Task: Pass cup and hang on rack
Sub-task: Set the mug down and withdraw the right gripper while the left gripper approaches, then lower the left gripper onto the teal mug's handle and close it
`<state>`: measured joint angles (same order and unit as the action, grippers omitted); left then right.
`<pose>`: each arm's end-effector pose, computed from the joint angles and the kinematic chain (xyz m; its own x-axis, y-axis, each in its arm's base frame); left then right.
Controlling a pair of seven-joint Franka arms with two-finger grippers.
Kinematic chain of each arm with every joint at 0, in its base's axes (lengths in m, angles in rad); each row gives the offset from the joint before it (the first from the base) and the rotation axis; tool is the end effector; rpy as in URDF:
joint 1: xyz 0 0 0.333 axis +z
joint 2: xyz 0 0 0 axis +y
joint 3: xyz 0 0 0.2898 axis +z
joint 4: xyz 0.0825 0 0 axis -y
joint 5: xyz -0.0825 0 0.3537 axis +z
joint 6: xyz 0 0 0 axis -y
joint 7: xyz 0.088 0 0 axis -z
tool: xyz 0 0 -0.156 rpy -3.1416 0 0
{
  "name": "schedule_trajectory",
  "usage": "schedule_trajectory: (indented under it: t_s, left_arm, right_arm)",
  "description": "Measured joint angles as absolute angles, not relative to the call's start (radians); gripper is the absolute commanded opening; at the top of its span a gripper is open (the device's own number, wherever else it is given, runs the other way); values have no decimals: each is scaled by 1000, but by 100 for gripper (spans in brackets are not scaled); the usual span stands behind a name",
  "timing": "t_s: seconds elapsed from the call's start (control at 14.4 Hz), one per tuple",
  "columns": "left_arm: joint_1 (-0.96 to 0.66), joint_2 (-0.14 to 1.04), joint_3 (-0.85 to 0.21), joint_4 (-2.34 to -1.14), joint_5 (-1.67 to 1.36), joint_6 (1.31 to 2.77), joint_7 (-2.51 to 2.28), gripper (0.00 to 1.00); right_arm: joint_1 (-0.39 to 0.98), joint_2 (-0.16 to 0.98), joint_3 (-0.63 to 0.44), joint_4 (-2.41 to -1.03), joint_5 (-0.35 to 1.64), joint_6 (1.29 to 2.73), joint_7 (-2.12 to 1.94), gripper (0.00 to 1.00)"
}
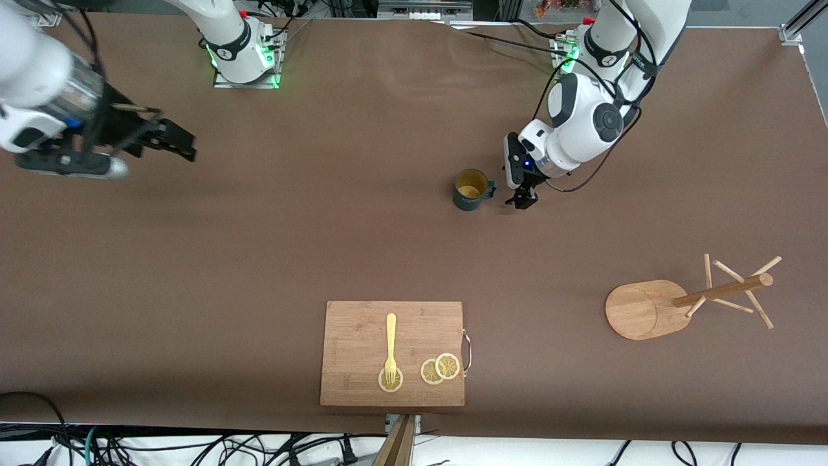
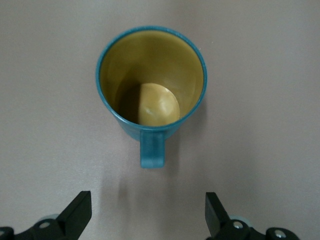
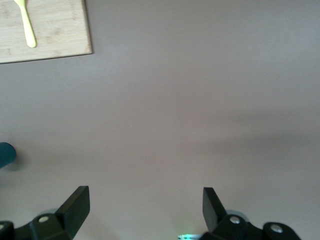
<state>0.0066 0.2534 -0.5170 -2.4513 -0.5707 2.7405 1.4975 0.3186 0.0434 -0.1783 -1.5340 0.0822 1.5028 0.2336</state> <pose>0.4113 -0.2339 0.1682 0.1133 -0.9331 0.3412 -0.9924 -0.0894 0.0851 0.5180 0.0882 0.5378 0.9922 -0.0879 -0.0889 -0.0931 -0.9941 -0.0554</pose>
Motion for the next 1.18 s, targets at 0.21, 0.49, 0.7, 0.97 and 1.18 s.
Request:
schedule_trajectory:
  t_s: [0.21, 0.49, 0.7, 0.97, 1.18]
  left_arm:
    - [7, 280, -517, -2453, -572, 2766, 1499, 100]
    - [7, 326, -517, -2452, -677, 2790, 1582, 100]
    - [7, 346, -517, -2448, -893, 2791, 1778, 100]
    - [7, 360, -517, -2436, -1200, 2758, 2033, 100]
    - [8, 363, -516, -2427, -1387, 2696, 2184, 100]
  right_arm:
    - [201, -3, -115, -1589, 79, 1507, 164, 100]
    - [192, -11, -97, -1610, 33, 1524, 141, 100]
    - [192, -11, -94, -1612, 8, 1535, 135, 100]
    - [192, -11, -92, -1612, 6, 1538, 131, 100]
    - [192, -10, -90, -1597, 6, 1540, 128, 100]
